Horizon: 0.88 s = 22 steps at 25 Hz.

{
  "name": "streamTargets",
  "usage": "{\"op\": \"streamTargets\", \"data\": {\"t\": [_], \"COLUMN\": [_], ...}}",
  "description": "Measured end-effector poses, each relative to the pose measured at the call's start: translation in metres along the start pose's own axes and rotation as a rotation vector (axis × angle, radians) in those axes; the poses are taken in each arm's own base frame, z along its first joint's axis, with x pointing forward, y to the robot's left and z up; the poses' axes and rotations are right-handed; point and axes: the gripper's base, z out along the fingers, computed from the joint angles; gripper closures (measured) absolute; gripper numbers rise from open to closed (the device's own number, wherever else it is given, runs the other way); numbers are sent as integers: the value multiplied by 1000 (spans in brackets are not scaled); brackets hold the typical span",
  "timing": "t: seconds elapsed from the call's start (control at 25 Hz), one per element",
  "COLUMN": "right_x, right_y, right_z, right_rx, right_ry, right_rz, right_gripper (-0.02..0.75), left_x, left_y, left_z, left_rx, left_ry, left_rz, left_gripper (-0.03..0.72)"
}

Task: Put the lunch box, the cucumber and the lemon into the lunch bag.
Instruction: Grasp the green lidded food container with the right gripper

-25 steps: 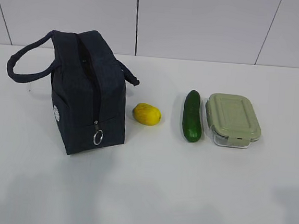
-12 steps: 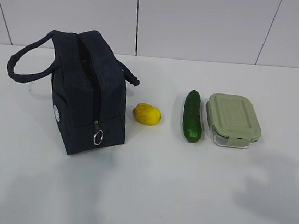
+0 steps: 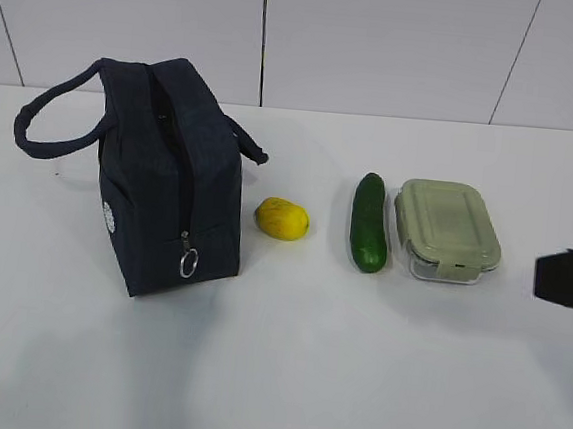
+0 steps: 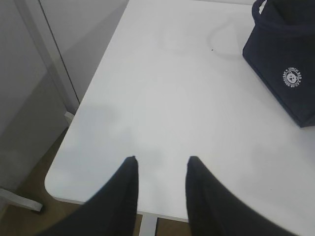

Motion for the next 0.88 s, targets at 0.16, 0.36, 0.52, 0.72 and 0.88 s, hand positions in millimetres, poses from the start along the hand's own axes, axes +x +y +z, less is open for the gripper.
{"op": "streamTargets", "data": {"t": [0.16, 0.36, 0.52, 0.72, 0.88], "right_x": [-22, -43, -61, -72, -75], "right_y": [-16, -38, -70, -117, -147], "right_z": [35, 77, 98, 107, 102], "right_rx": [-123, -322, -397, -347, -292], "right_ry": [50, 125, 88, 40, 38], "right_rz": [2, 47, 154, 264, 291], "right_gripper": [356, 356, 356, 356, 356], "left_x": [0, 0, 0, 0, 0], "left_y": [0, 0, 0, 0, 0], "left_z": [0, 0, 0, 0, 0], "left_rx": [0, 0, 1, 1, 1], "left_ry": [0, 0, 0, 0, 0], "left_rz": [0, 0, -1, -1, -1], "left_gripper": [453, 453, 453, 454, 453]}}
